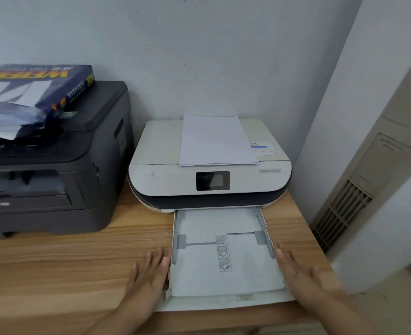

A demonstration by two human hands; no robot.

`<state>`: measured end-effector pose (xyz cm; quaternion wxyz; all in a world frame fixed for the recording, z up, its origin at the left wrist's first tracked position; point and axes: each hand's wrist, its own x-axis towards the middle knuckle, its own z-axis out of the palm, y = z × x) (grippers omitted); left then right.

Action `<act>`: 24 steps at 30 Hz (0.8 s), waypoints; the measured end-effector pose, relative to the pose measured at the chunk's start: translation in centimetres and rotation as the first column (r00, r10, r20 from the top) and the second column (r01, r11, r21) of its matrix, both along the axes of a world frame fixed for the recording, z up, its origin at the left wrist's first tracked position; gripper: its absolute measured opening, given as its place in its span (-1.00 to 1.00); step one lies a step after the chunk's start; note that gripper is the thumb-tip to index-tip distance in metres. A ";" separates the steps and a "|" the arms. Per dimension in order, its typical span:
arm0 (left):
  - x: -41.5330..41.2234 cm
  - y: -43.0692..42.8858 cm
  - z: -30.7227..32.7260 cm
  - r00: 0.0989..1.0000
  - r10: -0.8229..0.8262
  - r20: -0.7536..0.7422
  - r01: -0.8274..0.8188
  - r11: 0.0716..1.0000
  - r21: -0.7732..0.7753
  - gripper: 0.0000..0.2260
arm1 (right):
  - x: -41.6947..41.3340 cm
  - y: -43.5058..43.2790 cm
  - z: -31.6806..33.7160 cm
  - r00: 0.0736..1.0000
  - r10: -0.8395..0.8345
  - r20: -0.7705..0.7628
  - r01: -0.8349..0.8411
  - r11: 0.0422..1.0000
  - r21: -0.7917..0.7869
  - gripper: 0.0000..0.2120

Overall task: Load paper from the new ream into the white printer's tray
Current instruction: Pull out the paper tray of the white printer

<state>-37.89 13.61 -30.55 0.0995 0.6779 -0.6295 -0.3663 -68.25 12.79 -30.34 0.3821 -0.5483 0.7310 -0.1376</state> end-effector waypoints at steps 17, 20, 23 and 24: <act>1.1 -0.7 -0.6 0.998 -0.052 0.033 0.050 0.997 0.063 -0.64 | -0.4 0.3 3.9 0.996 0.079 0.038 -0.083 0.991 0.107 -0.58; 2.2 -2.1 2.9 0.991 0.053 -0.120 -0.047 0.997 0.057 -0.87 | -0.3 -1.7 7.9 0.989 0.048 0.142 -0.045 0.999 -0.023 -0.83; 1.5 -6.1 7.9 0.999 0.030 0.025 -0.026 0.988 -0.151 -0.67 | 0.2 -6.6 11.7 0.992 0.055 0.117 -0.042 0.993 -0.108 -0.79; 1.0 -7.5 9.4 0.996 0.012 0.083 0.011 0.964 -0.266 -0.67 | 0.5 -8.3 12.9 0.996 0.076 0.035 -0.071 0.990 -0.125 -0.67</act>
